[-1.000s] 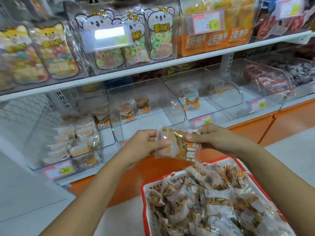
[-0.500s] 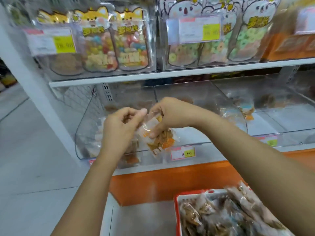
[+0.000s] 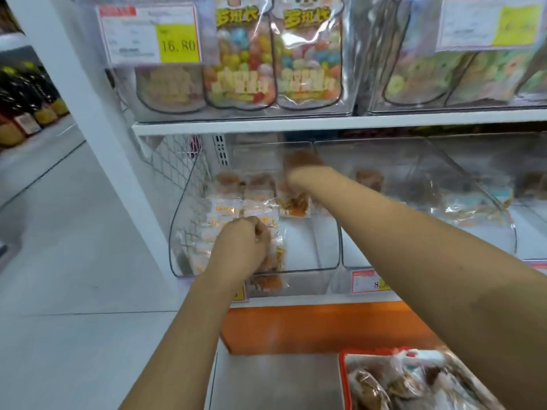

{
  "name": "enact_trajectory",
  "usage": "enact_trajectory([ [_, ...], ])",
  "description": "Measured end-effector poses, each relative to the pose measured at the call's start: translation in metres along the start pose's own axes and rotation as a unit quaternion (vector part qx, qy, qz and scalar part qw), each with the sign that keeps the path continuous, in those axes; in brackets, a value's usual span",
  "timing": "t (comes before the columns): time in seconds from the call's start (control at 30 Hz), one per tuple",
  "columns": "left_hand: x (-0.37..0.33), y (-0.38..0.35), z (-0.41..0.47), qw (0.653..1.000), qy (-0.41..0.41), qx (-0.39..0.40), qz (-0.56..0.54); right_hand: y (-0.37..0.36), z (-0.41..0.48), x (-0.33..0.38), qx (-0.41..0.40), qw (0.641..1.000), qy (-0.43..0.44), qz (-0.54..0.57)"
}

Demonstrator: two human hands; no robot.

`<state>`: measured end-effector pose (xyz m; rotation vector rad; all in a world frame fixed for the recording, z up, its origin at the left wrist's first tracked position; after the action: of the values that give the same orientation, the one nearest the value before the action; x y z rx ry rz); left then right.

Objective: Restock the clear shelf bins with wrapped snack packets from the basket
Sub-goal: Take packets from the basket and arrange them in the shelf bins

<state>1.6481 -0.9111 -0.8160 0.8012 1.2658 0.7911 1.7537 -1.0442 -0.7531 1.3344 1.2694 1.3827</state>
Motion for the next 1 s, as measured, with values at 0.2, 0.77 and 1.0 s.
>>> enact_trajectory([
  [0.2, 0.002, -0.003, 0.002, 1.000, -0.003, 0.001, -0.007, -0.022, 0.007, 0.001, 0.024, 0.994, 0.022, -0.102],
  [0.77, -0.053, 0.011, -0.058, 0.973, -0.157, -0.140, -0.098, 0.009, -0.122, -0.040, -0.131, 0.984, 0.124, -0.005],
  [1.0, -0.077, -0.069, -0.103, 0.964, -0.177, 0.196, 0.011, -0.044, -0.242, -0.155, -0.022, 0.997, 0.042, 0.060],
])
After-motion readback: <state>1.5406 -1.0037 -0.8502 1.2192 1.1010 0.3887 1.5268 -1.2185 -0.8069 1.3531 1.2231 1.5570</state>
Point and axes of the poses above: each hand's wrist, its own z-axis towards the middle knuckle, its own y-axis out of the back of the hand, x = y × z, the point moved 1 cm from there along z, towards the middle knuckle, and after that the axes turned 2 degrees about x, right-handed, at the moved point
